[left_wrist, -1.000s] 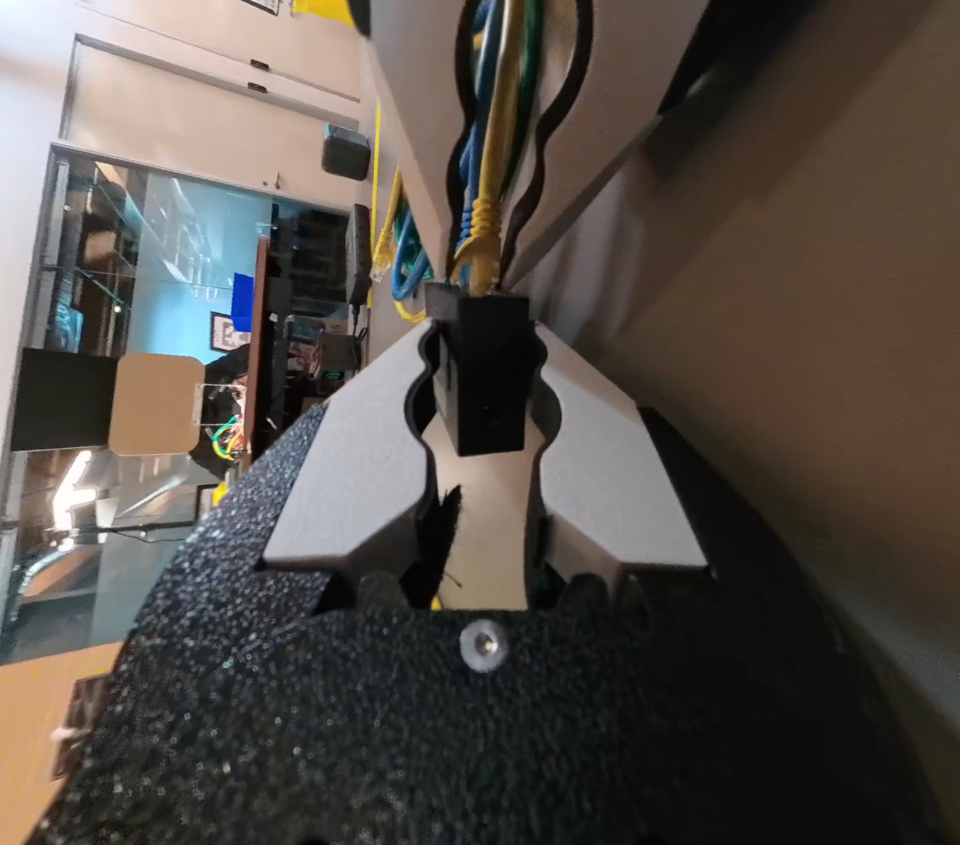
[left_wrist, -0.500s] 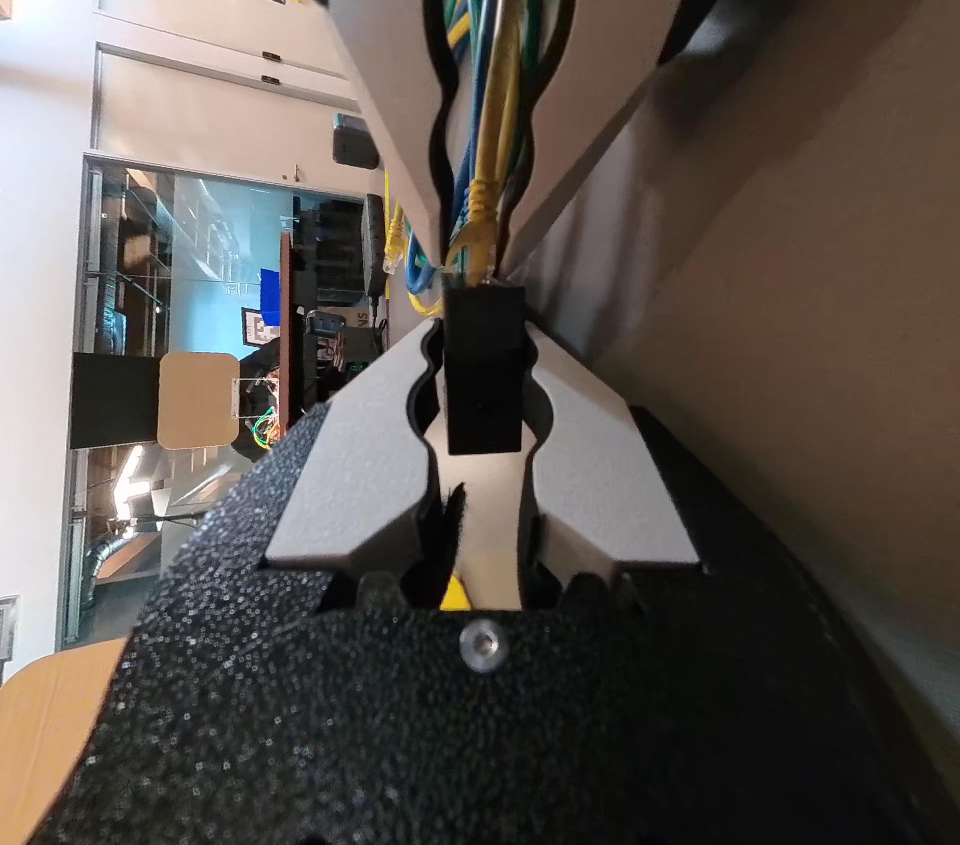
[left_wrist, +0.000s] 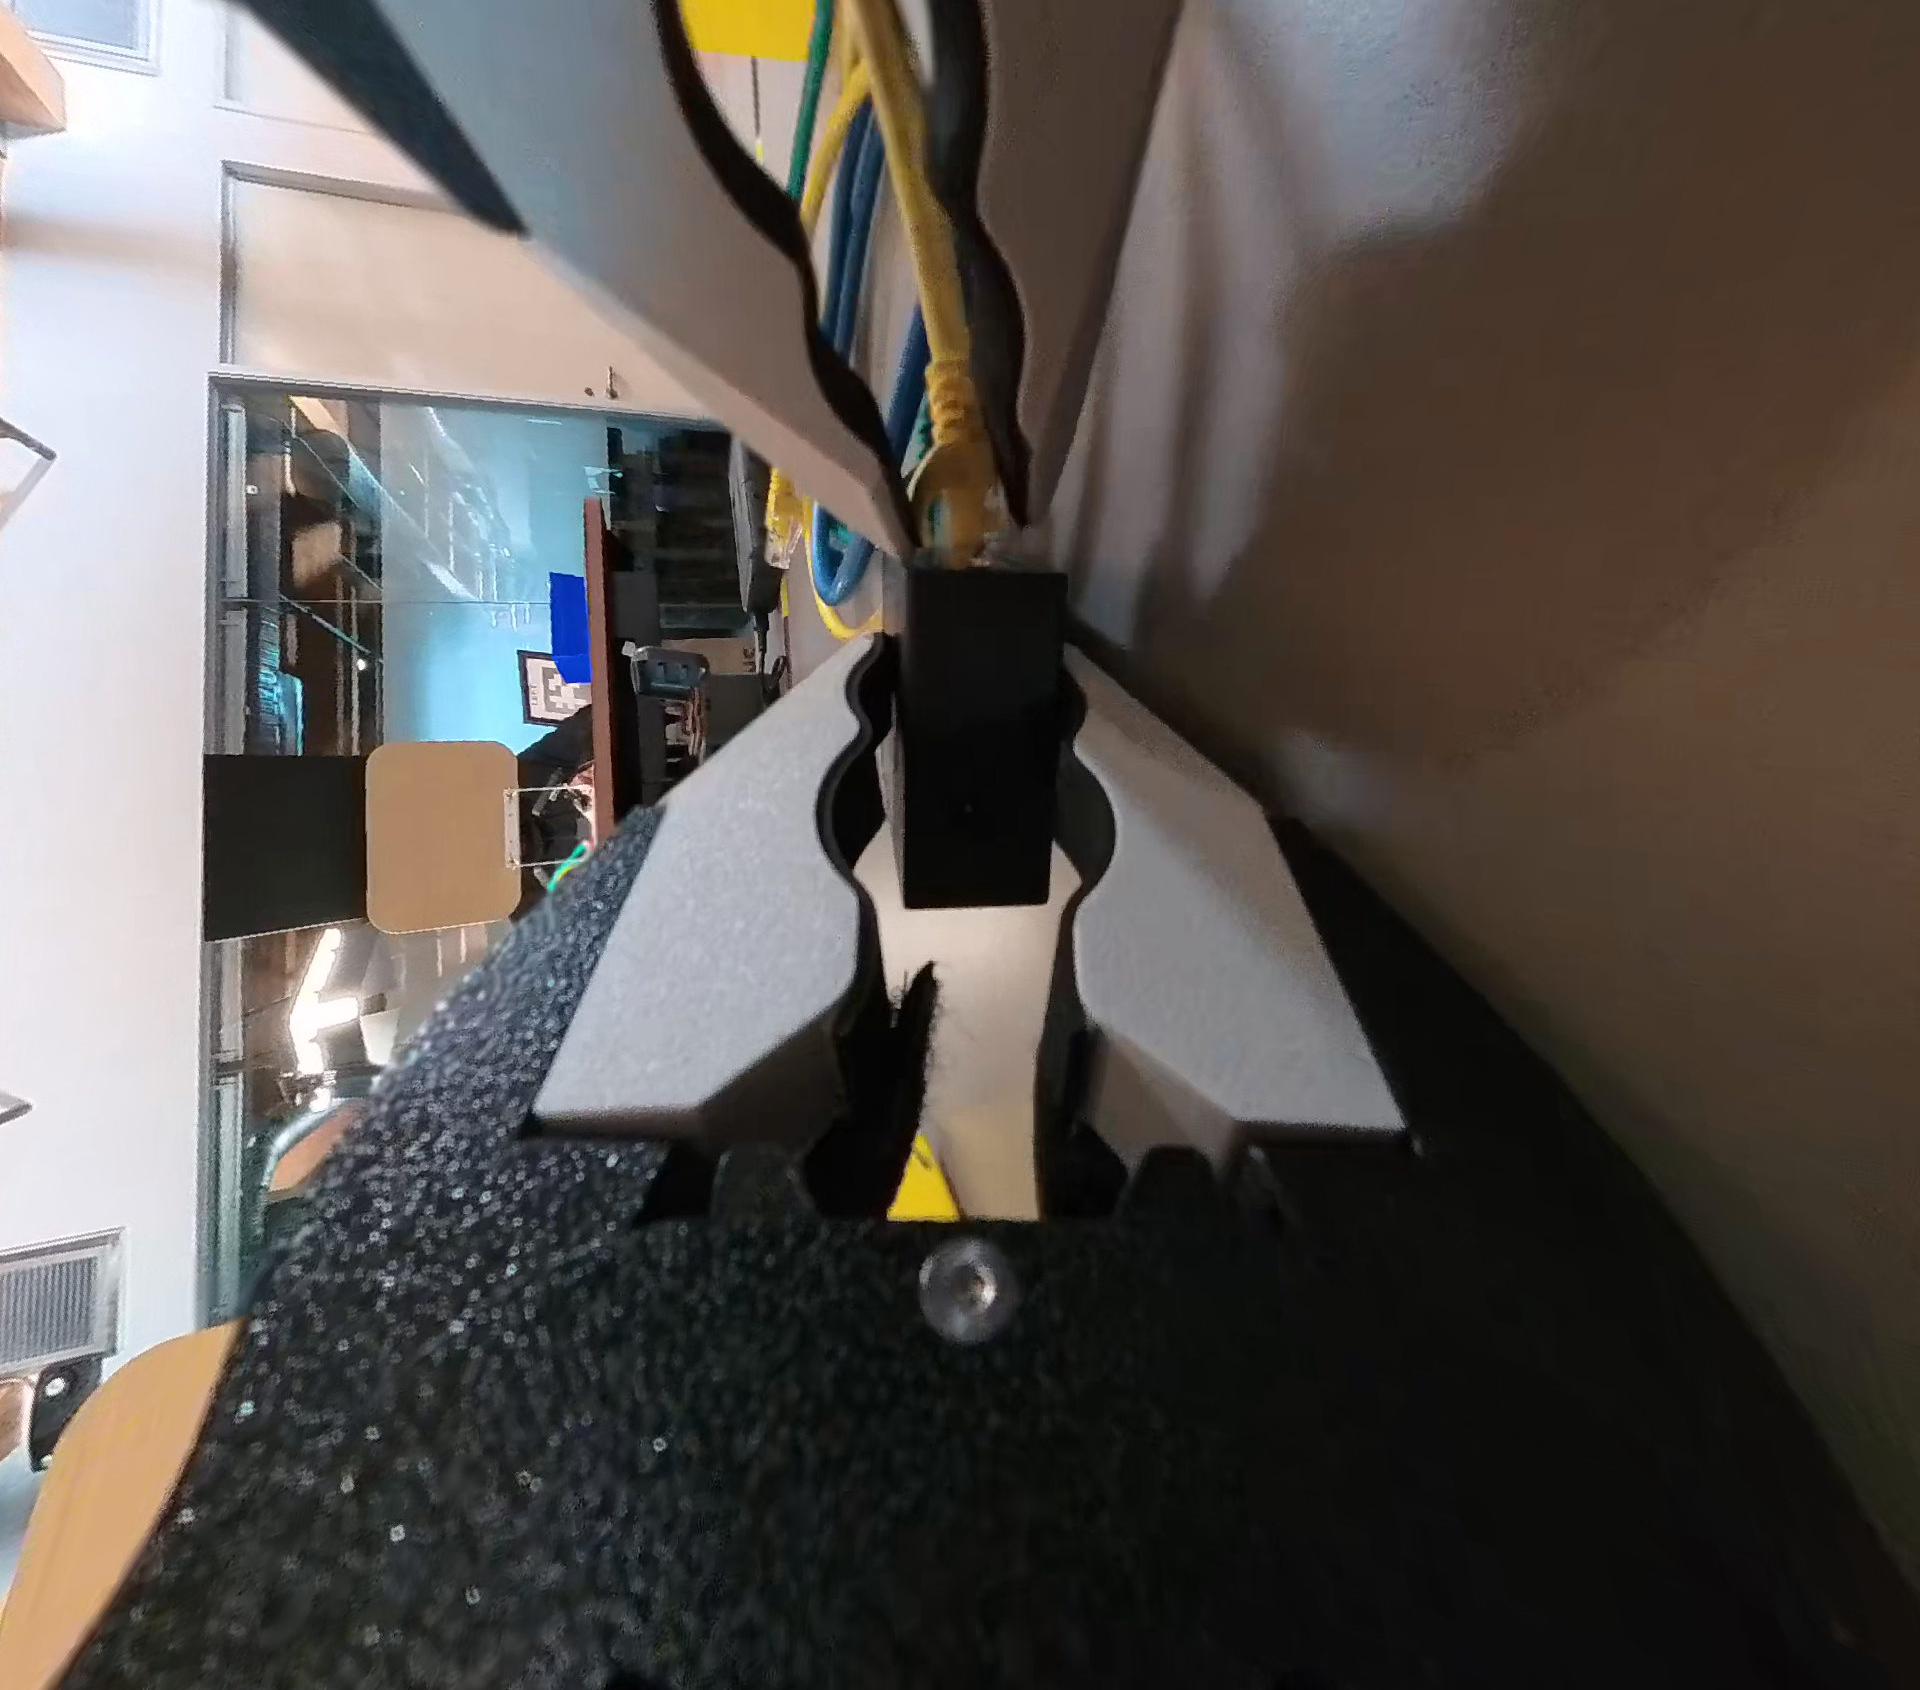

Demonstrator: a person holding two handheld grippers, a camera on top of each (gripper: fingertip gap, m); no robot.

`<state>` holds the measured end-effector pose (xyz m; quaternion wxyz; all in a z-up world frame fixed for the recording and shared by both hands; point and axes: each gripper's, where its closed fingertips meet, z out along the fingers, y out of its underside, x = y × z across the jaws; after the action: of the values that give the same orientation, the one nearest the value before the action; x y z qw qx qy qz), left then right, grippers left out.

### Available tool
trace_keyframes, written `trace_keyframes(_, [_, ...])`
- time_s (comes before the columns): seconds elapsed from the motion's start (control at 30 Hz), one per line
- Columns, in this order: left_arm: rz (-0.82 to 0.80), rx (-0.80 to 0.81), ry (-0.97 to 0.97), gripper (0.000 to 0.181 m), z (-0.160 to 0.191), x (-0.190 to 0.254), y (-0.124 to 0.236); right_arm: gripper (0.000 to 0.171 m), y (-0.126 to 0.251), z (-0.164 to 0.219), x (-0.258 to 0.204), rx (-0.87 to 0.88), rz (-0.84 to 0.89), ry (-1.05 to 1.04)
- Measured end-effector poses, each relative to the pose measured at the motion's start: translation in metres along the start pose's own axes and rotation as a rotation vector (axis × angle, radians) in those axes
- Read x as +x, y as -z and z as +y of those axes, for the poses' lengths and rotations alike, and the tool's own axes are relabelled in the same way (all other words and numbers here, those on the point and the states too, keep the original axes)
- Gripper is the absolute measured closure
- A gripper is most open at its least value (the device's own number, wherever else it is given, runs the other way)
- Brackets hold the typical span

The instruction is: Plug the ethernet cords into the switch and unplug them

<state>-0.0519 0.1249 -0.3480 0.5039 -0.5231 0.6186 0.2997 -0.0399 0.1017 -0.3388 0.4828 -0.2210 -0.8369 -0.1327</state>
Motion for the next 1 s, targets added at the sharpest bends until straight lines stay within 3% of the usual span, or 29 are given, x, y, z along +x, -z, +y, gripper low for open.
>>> trace_keyframes(0.23, [-0.014,0.025,-0.022,0.156,0.0,0.001,0.001,0.158,0.002,-0.001,-0.004,0.001,-0.176,0.237])
trace_keyframes(0.4, [-0.011,0.086,0.037,0.156,-0.007,0.0,0.006,0.158,0.011,-0.001,-0.001,0.044,-0.21,0.285])
trace_keyframes(0.67, [-0.009,0.16,0.061,0.157,-0.023,0.0,0.014,0.158,0.027,-0.005,-0.003,0.122,-0.214,0.191])
trace_keyframes(0.77, [-0.003,0.111,0.028,0.157,-0.013,0.004,0.013,0.159,0.041,0.01,-0.017,0.094,-0.34,0.202])
trace_keyframes(0.8, [-0.012,0.073,0.012,0.157,0.0,0.003,0.013,0.159,0.048,0.016,-0.022,0.107,-0.38,0.153])
trace_keyframes(0.9, [0.036,0.181,0.259,0.158,-0.011,-0.008,0.021,0.159,0.06,0.03,-0.021,0.106,-0.402,-0.027])
trace_keyframes(1.0, [0.019,0.151,0.182,0.157,-0.014,-0.005,0.016,0.158,0.057,0.024,-0.02,0.1,-0.403,-0.133])
